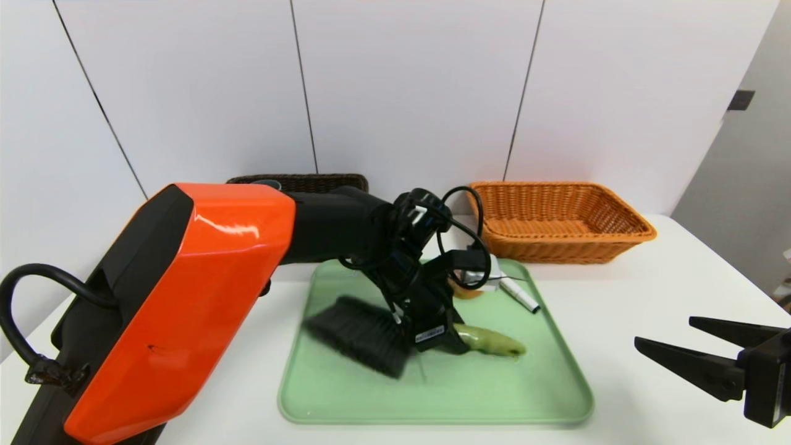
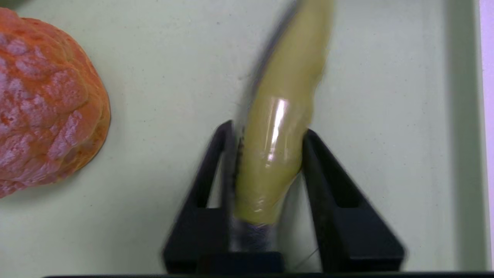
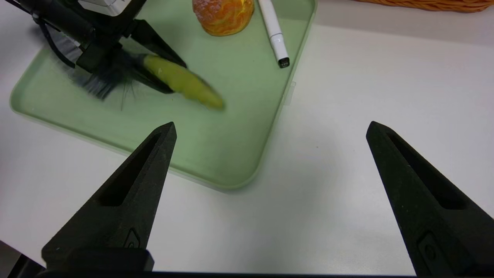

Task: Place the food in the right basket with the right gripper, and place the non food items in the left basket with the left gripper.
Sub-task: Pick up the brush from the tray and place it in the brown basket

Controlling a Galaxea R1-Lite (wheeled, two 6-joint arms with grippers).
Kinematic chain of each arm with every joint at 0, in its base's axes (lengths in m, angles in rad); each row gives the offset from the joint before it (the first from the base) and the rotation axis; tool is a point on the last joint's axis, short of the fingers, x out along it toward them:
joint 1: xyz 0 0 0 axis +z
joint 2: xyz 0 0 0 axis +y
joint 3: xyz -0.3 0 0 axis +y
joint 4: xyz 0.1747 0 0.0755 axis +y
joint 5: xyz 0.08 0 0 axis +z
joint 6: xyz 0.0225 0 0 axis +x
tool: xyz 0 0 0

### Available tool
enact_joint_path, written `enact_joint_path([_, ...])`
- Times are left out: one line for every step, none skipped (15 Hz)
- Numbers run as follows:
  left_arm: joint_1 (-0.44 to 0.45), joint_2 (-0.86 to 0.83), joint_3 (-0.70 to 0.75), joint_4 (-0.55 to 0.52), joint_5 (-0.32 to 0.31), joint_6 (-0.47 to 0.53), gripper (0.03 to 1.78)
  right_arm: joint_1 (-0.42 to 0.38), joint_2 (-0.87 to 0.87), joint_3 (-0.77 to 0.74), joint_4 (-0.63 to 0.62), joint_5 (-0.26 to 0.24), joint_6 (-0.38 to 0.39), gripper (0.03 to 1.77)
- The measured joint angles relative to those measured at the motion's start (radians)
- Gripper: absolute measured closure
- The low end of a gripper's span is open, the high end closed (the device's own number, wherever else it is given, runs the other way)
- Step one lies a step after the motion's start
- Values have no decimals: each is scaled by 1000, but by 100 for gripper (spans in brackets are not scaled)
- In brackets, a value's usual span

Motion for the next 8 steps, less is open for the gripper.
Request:
enact_joint_path([0,0,0,0,1,0,135,0,0,0,0,0,0,10])
enact_joint_path([1,-1,0,1,1,0,135,0,0,0,0,0,0,10])
enact_joint_path([1,-3,0,1,3,1,135,0,0,0,0,0,0,10])
enact_joint_path([1,-6,0,2,4,0,135,0,0,0,0,0,0,10])
enact_joint_path([1,-10,1,6,5,2,135,0,0,0,0,0,0,10])
enact_joint_path([2,-13,1,4,6,3,135,0,0,0,0,0,0,10])
enact_joint_path([2,-17,1,2,5,3,135,0,-1,0,0,0,0,10])
enact_joint_path([2,-24,1,1,4,3,135,0,-1,0,0,0,0,10])
